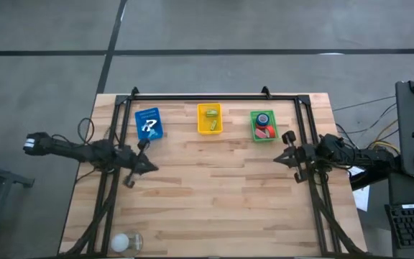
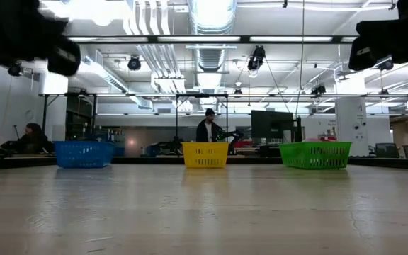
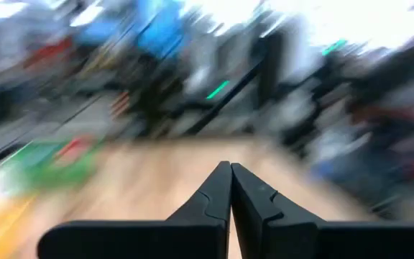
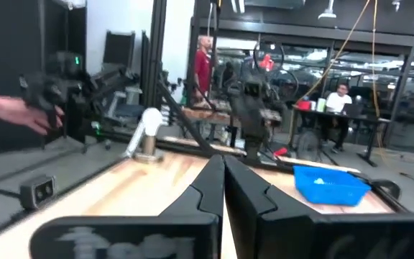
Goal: Pick and place Stapler, Stapler remover, tape
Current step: Return to Home Position
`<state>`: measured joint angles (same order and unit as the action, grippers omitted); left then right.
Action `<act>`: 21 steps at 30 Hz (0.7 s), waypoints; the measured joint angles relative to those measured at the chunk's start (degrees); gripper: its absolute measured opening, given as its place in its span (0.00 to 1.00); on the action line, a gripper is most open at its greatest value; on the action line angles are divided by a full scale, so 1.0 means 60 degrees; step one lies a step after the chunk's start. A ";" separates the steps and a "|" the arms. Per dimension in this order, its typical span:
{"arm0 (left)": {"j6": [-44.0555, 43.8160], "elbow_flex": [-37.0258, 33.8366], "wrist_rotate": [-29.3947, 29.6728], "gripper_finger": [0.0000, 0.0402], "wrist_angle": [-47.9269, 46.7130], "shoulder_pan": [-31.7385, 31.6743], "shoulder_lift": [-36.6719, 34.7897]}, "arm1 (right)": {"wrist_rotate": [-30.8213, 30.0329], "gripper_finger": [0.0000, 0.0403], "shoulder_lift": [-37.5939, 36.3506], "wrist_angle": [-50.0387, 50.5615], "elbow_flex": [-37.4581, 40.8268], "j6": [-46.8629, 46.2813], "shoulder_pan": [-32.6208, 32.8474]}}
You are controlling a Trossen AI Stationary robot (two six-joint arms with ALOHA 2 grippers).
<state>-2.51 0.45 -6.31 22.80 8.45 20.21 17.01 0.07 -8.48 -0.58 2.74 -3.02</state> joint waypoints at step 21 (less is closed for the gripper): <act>0.0392 0.0029 0.4714 0.03 -0.3173 -0.0033 0.0438 | -0.0080 0.02 0.0964 0.0173 0.0004 -0.0462 0.0003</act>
<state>-0.16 0.62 21.98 3.76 8.25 22.84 16.53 5.85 -7.44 -0.56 -0.03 -3.01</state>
